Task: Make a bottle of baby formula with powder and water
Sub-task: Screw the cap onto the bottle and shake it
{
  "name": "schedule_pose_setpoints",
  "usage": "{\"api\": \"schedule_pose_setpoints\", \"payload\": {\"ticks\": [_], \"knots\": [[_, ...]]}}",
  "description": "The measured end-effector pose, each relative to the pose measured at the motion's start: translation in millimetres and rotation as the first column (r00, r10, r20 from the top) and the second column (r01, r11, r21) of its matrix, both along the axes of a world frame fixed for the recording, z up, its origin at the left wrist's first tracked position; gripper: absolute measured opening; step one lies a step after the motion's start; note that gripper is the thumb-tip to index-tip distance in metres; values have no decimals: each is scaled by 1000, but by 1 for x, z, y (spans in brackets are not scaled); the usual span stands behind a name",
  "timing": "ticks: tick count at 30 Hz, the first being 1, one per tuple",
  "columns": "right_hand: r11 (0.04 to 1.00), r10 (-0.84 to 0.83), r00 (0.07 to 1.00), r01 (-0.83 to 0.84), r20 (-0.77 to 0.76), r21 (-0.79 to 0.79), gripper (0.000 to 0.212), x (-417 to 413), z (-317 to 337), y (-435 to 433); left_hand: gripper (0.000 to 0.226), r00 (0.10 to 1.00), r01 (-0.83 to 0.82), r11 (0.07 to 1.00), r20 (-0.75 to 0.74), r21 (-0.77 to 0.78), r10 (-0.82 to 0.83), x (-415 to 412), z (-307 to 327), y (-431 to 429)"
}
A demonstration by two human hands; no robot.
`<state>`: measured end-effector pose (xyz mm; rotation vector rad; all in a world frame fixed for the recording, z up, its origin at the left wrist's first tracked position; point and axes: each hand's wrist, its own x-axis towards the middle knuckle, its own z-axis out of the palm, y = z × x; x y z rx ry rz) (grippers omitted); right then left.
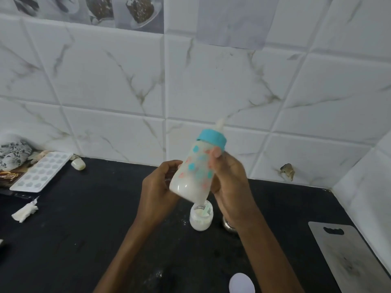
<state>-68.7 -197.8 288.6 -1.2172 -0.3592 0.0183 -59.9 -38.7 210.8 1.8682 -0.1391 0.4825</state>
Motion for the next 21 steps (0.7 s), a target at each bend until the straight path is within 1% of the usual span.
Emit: {"api": "schedule_pose_setpoints", "payload": {"ticks": [1,3,4,5,6,8,10,11,13,14,15,17,18,20,21], "knots": [[994,-15,1000,16,-11,110,42,3,3,-4,34,1000,-12,1000,5,-7,12,0,0,0],[933,-87,989,122,-116,338,34,13,15,-14,24,999,-32,998,8,-48,32,-1,1,-2],[903,-146,974,203,-175,378,33,18,20,-18,22,999,-35,997,7,-62,35,-2,1,-3],[891,-190,960,257,-206,375,34,21,21,-20,22,999,-39,997,9,-69,40,-2,0,-3],[895,-207,955,273,-213,353,36,21,19,-19,23,999,-43,997,9,-71,44,-2,0,-3],[933,-192,963,239,-191,270,48,14,14,-12,22,999,-43,997,2,-61,43,-1,-2,-4],[975,-120,979,147,-162,164,68,7,6,-6,26,999,-31,1000,13,-7,31,0,-2,-4],[981,-86,988,106,-126,164,68,5,4,-6,30,1000,-23,1000,18,12,23,0,-1,-5],[954,-111,990,130,-85,270,42,10,8,-13,24,1000,-20,1000,17,-16,20,-1,0,-5],[927,-145,983,174,-110,333,34,15,11,-19,21,1000,-23,999,13,-42,24,-1,-1,-5],[896,-186,969,234,-160,378,33,19,16,-23,21,1000,-27,998,11,-65,27,-1,-1,-5],[864,-248,942,321,-227,387,36,24,19,-25,21,999,-29,997,14,-75,30,-1,-2,-3],[879,-250,941,319,-226,355,39,24,16,-22,21,999,-28,997,13,-74,29,-1,-2,-3],[942,-207,959,249,-195,225,51,17,8,-10,23,1000,-24,999,6,-48,25,1,-2,-2],[969,-173,968,200,-181,143,61,12,3,-3,30,1000,-19,1000,8,-15,20,1,-1,-2]]}}
